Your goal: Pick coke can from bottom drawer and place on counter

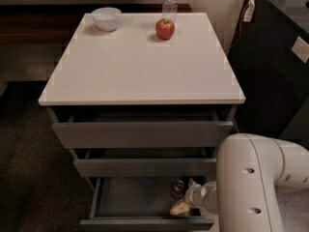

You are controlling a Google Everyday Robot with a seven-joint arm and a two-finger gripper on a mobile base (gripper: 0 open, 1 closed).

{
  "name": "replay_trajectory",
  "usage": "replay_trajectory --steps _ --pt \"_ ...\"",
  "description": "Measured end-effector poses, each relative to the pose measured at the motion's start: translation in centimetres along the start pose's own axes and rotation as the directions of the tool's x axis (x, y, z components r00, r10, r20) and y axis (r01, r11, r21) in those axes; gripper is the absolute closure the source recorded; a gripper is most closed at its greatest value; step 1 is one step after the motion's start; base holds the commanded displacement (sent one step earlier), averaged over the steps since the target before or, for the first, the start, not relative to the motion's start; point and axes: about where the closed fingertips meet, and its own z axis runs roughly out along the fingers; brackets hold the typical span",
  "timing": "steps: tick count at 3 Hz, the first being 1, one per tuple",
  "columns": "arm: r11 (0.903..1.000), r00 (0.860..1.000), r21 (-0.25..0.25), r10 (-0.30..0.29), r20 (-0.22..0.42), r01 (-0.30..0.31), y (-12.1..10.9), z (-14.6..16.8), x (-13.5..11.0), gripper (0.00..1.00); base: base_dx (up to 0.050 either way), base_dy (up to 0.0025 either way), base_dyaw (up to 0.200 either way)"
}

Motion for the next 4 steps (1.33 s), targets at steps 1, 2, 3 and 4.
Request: replay_trajectory --steps 1,2,3,4 --pt "0.9997 1.000 0.018 0.018 0.019 -0.018 -0.6 1.7 -0.5 0.00 0.000 0.00000 0.000" --pt "0.9994 0.999 0.023 0.025 0.030 -0.026 -0.7 2.8 -0.7 0.00 0.000 0.00000 0.000" --pt "0.9984 0.998 0.049 0.026 0.057 -0.029 -1.4 3.8 -0.3 0.00 0.000 0.00000 0.000" --pt "0.9972 0.997 0.067 0.028 0.076 -0.033 -1.8 4.1 -0.1 0.00 0.000 0.00000 0.000"
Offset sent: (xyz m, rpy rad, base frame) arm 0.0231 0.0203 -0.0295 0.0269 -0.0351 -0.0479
